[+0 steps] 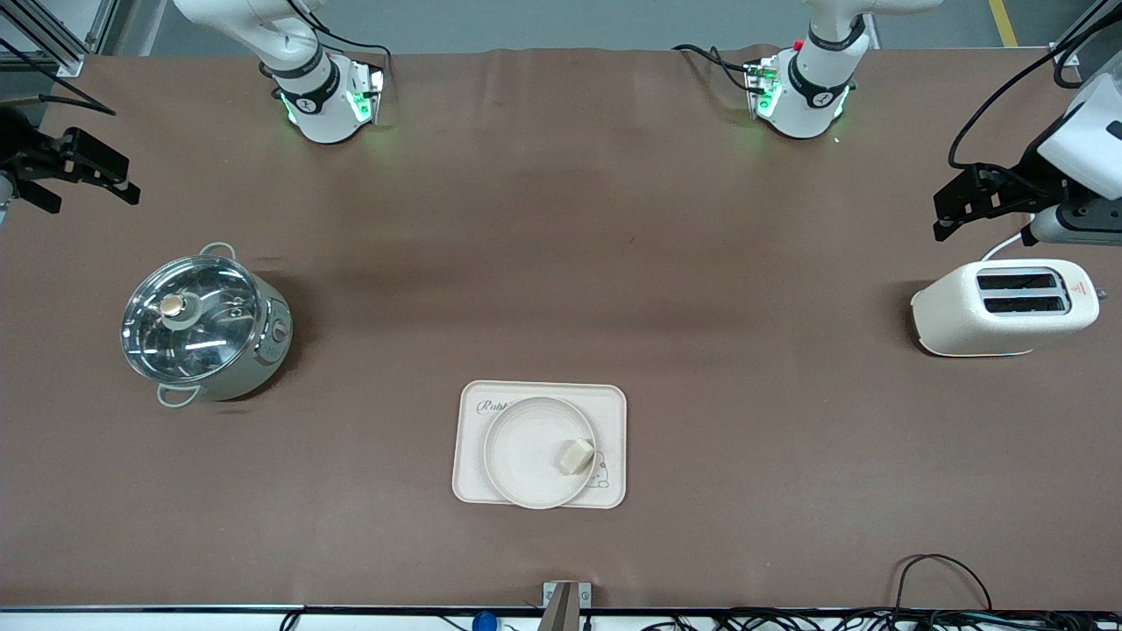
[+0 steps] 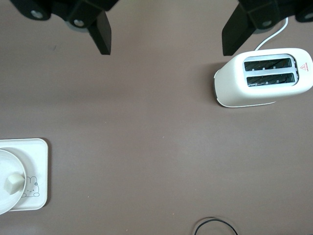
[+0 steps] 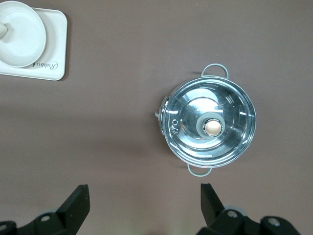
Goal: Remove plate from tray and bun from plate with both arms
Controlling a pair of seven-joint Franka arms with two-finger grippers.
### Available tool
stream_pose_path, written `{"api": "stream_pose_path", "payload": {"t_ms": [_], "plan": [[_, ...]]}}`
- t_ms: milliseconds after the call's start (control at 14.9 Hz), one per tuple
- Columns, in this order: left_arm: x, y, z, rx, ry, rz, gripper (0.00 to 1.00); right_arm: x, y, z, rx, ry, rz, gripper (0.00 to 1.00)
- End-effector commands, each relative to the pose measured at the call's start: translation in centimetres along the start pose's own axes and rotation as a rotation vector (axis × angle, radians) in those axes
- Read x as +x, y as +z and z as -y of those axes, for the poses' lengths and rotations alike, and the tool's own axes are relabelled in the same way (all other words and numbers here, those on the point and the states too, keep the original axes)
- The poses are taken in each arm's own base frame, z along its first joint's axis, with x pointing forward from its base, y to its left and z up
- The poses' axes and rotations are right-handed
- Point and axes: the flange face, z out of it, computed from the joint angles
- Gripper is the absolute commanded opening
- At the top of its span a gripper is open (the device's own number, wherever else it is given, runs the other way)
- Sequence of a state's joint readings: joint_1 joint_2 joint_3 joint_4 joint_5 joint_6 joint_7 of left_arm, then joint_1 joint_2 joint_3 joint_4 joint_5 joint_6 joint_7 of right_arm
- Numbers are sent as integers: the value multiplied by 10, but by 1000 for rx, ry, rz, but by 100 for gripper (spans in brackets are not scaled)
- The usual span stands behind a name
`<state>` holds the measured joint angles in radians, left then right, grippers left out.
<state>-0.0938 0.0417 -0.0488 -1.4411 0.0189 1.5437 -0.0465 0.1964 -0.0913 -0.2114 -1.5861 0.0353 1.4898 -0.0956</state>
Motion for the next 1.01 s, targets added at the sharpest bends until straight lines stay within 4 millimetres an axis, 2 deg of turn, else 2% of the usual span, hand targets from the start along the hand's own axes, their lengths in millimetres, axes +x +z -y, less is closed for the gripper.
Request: {"api": "stream_pose_path", "payload": {"t_ms": [0, 673, 808, 942], "plan": [[1, -4, 1, -2, -17, 0, 100, -9, -3, -3, -17, -14, -9, 100], [1, -5, 1, -1, -17, -2, 100, -5, -12, 1, -18, -13, -37, 100], [1, -3, -4, 0, -12, 2, 100, -5, -19, 1, -18, -13, -51, 100], [-1, 0, -7, -1, -4, 15, 100, -2, -16, 1, -19, -20, -46, 100]]}}
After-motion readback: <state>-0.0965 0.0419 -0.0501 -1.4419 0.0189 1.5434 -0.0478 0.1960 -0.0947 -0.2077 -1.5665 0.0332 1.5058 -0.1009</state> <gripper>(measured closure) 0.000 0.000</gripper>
